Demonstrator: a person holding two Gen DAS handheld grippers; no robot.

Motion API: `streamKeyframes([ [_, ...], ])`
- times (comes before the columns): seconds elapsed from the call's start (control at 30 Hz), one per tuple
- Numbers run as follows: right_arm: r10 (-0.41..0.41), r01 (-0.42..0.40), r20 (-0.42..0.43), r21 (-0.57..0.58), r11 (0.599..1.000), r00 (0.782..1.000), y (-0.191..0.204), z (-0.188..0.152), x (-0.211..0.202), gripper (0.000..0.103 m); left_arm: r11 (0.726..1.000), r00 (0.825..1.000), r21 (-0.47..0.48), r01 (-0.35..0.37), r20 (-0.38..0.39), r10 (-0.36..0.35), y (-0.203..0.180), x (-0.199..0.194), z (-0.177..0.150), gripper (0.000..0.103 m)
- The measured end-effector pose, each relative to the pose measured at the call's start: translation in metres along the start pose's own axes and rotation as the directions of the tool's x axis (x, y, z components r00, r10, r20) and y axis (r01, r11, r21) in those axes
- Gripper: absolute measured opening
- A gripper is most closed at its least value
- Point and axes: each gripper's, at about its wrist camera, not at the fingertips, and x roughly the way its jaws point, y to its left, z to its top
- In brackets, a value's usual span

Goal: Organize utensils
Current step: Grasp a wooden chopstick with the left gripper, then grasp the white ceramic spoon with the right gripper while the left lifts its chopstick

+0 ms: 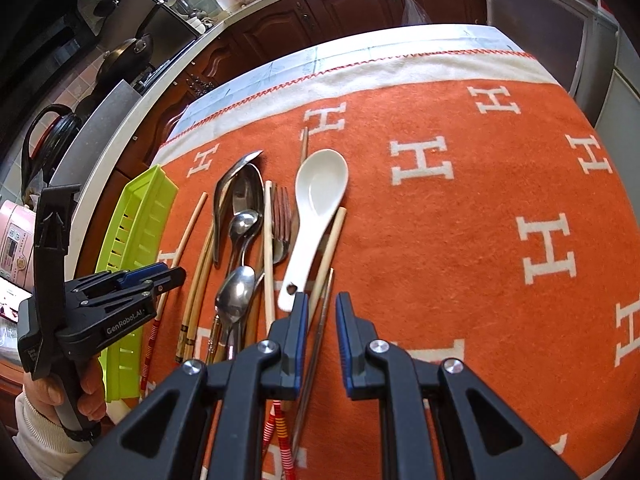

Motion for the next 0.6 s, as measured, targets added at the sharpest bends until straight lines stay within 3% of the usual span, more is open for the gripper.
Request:
streamKeyframes([
  [0.03,-0.001,0.001,-0.002,0.001,1.0,1.0,-0.001,-0.001,0.0,0.014,1.0,1.0,0.005,0.016,-0.007,-0.016,-0.002,-0.001,0.0,0.009],
  [0.07,-0.003,0.003,-0.004,0.0,1.0,1.0,-0.001,-0.002,0.0,0.014,0.999,0.999,0.005,0.04,-0.013,-0.04,-0.006,-0.001,-0.001,0.005],
  [0.2,0.0,0.0,-0.014,0.004,1.0,1.0,-0.002,-0.006,0.001,0.014,0.998,0.998,0.039,0.059,-0.016,-0.058,-0.023,-0.006,-0.007,0.005],
  [0.3,0.016,-0.015,-0.014,0.029,0.999,1.0,-0.006,-0.006,0.001,0.014,0.998,0.999,0.057,0.035,0.008,-0.035,-0.03,-0.009,-0.012,0.005],
  [0.4,0.057,-0.057,-0.004,0.068,0.996,0.998,-0.009,-0.002,0.0,0.014,0.999,0.999,0.036,0.026,0.024,-0.027,-0.027,-0.01,-0.016,0.015],
  [0.47,0.097,-0.097,0.005,0.095,0.991,0.995,-0.011,0.002,-0.001,0.014,1.0,1.0,0.01,-0.001,0.03,0.001,-0.02,-0.011,-0.019,0.042],
  [0.5,0.107,-0.107,0.008,0.103,0.989,0.994,-0.011,0.004,-0.001,0.014,1.0,0.999,0.002,-0.013,0.033,0.013,-0.016,-0.011,-0.02,0.048],
  [0.6,0.148,-0.148,0.012,0.143,0.979,0.989,-0.015,0.01,0.004,0.014,1.0,0.999,0.026,-0.018,0.05,0.016,-0.017,-0.014,-0.024,0.049],
])
